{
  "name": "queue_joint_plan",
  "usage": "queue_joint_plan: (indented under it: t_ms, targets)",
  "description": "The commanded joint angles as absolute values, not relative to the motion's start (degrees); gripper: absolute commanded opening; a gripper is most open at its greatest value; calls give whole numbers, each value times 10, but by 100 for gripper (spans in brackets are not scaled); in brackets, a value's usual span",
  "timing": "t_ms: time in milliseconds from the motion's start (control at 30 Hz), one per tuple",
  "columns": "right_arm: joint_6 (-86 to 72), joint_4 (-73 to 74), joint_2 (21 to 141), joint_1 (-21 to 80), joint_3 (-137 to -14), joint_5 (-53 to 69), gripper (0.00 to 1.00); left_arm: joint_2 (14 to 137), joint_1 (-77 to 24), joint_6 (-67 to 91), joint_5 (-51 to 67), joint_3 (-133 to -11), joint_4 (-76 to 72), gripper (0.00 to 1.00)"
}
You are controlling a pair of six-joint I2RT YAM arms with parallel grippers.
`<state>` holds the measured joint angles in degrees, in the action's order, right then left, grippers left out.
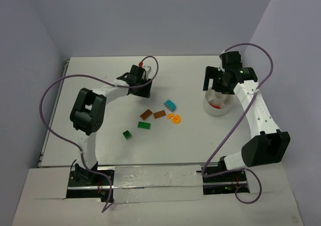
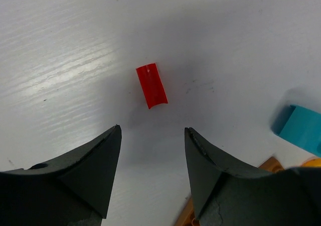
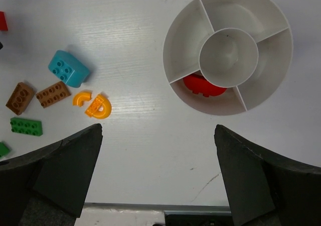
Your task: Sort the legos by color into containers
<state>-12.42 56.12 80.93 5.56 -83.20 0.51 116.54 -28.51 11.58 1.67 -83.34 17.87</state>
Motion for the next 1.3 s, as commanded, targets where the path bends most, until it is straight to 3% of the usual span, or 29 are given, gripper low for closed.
queue_joint_plan:
  t_ms: [0,667,900,1067,1267]
  targets:
    - [-115,538,806,51,-828,10,100,1185,-291,134,13,-871,166,63]
    - [-107,530,812,51,-822,22,100,1273,-323,138,-98,-951,210,36]
    - [-105,528,811,52,-819,32,100,1291,-322,143,-108,-971,227,36]
    - [-105,528,811,52,-820,34,100,1298,-323,149,-97,-980,237,52]
    - [-105,528,815,52,-820,39,100,1305,-319,156,-96,-987,245,51]
